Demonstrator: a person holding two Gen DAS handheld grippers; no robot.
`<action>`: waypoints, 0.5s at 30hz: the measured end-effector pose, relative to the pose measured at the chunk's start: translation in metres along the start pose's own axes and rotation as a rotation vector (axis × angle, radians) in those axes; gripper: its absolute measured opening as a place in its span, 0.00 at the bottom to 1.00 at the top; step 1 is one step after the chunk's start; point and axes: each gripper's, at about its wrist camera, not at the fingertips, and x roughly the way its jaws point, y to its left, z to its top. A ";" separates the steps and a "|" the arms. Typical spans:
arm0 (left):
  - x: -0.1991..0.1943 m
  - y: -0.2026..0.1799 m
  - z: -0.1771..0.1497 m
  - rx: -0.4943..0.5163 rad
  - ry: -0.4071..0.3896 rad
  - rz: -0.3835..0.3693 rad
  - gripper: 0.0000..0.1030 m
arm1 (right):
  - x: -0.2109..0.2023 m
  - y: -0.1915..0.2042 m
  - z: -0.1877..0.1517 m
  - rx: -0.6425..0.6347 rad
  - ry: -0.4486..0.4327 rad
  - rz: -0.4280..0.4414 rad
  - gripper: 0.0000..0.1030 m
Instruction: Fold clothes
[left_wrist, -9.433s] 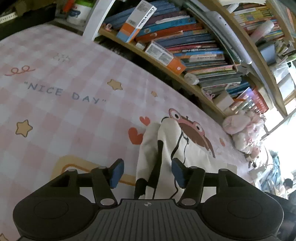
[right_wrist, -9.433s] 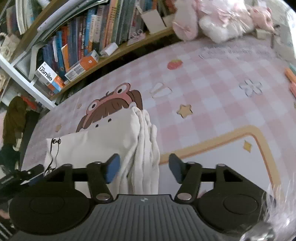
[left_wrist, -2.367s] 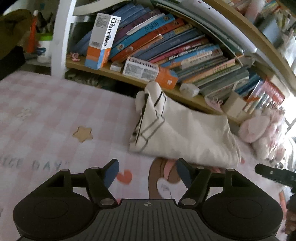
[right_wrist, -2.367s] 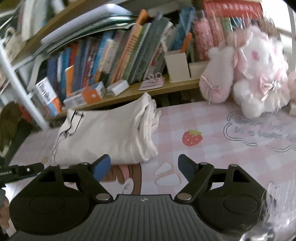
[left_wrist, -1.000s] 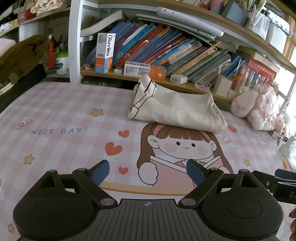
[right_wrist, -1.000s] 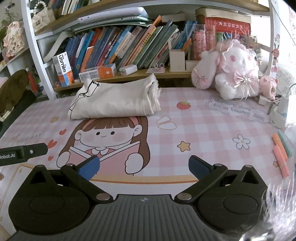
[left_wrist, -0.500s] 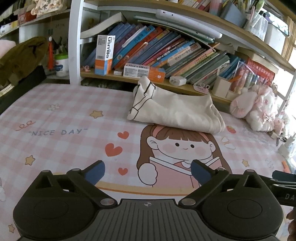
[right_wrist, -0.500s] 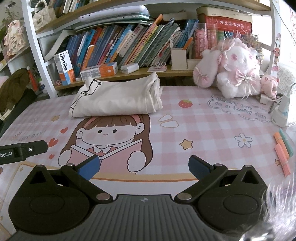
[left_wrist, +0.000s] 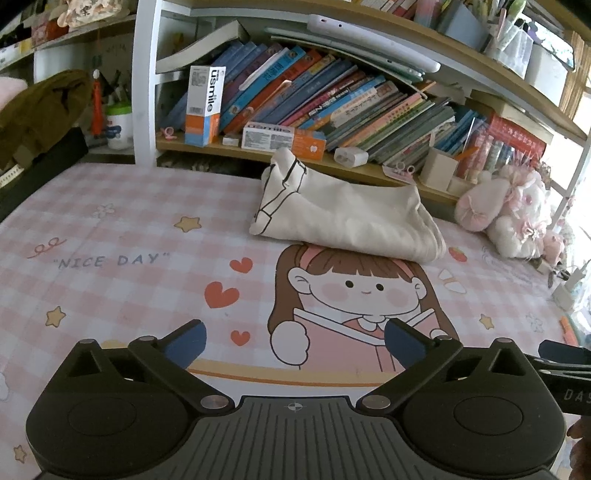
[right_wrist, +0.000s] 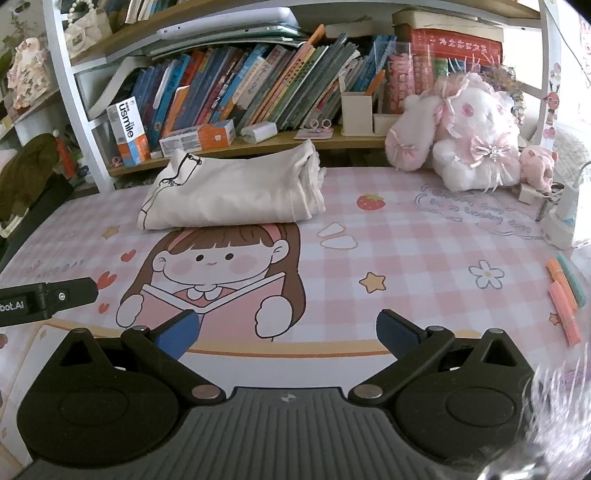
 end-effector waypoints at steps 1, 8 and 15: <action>0.000 0.000 0.000 0.001 0.000 0.000 1.00 | 0.000 0.000 0.000 -0.001 0.001 0.000 1.00; 0.002 0.000 0.000 0.007 0.005 0.010 1.00 | 0.002 0.003 0.000 -0.004 0.005 -0.002 1.00; 0.003 0.001 0.001 0.008 0.006 0.007 1.00 | 0.003 0.003 0.001 -0.010 0.006 -0.001 1.00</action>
